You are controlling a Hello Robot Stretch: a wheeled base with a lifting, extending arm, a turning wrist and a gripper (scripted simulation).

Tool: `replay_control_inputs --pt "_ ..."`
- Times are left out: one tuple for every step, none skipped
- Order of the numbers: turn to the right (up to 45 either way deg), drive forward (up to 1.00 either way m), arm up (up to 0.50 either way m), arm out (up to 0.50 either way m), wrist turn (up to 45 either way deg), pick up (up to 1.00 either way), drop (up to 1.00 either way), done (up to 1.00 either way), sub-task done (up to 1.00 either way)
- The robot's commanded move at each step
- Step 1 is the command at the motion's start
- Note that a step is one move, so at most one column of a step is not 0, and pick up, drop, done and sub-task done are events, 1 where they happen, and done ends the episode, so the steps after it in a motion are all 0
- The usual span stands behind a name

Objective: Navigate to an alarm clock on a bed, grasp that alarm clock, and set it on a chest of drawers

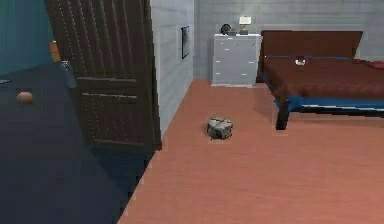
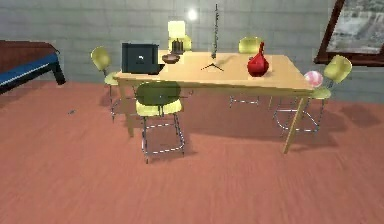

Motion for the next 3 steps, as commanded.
replay_control_inputs --pt "6.0 0.0 0.0 0.0 0.0 0.0 0.0 0.0 0.0" --pt "0.0 0.35 0.0 0.0 0.0 0.0 0.0 0.0 0.0" --pt "-36.0 0.0 0.0 0.0 0.0 0.0 0.0 0.0 0.0"
